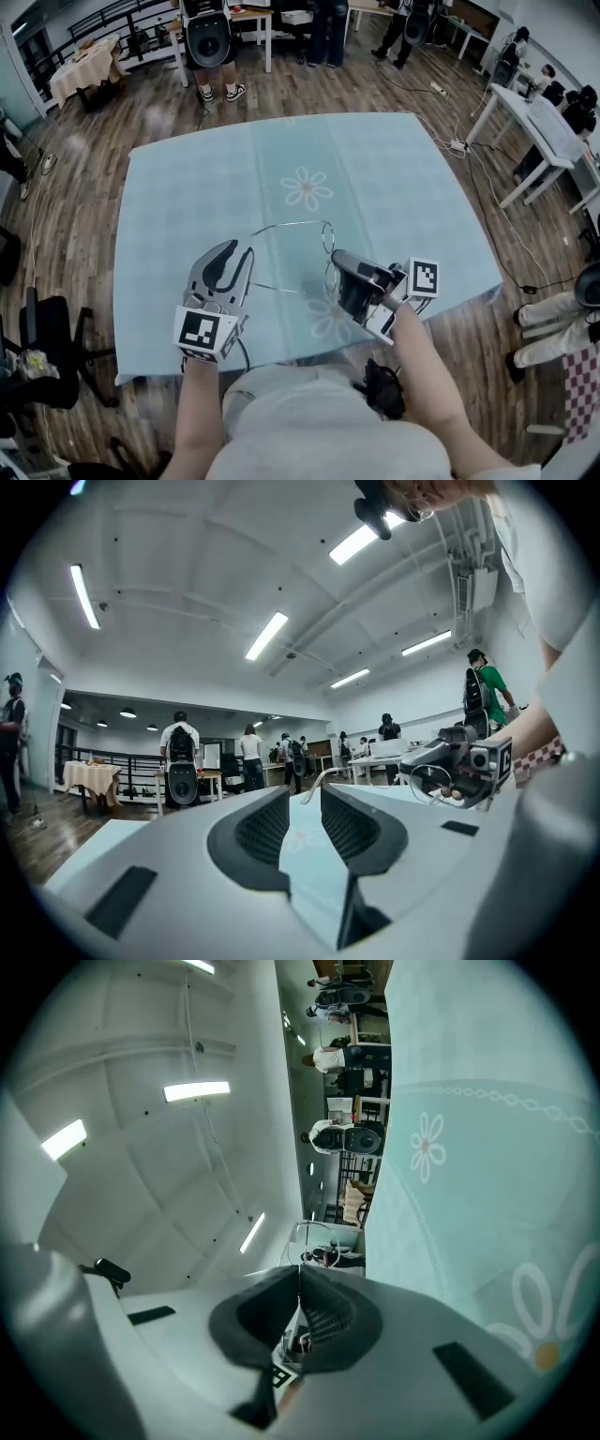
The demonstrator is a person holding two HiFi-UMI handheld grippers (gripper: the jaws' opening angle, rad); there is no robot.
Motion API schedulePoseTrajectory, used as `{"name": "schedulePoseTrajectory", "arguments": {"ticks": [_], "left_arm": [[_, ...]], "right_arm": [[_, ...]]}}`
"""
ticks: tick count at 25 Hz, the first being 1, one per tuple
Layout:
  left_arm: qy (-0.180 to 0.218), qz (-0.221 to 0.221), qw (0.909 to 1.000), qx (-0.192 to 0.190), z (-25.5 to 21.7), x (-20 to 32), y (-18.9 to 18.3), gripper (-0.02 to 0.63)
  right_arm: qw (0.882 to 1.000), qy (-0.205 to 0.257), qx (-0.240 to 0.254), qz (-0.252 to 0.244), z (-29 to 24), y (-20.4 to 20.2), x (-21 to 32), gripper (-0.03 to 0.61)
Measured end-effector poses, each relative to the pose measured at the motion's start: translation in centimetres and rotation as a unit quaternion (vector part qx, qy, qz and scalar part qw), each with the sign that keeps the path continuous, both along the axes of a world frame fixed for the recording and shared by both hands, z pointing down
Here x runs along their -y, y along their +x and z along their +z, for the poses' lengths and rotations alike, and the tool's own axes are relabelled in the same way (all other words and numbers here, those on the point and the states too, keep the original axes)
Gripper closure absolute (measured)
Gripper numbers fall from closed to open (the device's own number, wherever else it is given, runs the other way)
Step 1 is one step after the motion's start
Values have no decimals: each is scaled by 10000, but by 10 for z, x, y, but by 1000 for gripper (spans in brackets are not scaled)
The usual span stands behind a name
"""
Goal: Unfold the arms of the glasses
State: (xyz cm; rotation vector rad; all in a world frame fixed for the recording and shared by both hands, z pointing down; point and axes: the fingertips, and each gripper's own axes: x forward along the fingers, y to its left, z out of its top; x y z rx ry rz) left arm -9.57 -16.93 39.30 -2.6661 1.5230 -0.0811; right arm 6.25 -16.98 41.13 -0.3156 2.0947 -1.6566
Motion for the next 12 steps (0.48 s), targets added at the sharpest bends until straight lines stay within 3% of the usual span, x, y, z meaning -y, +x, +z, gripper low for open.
{"name": "schedulePoseTrajectory", "arguments": {"ticks": [4, 12], "left_arm": [[117, -159, 9998, -53, -7, -5, 1, 503], [211, -417, 9987, -190, -7, -9, 4, 508]], "right_arm": [[9995, -56, -102, 282, 13, 3, 1, 568], [9905, 22, -240, 1356, 22, 13, 14, 568]]}}
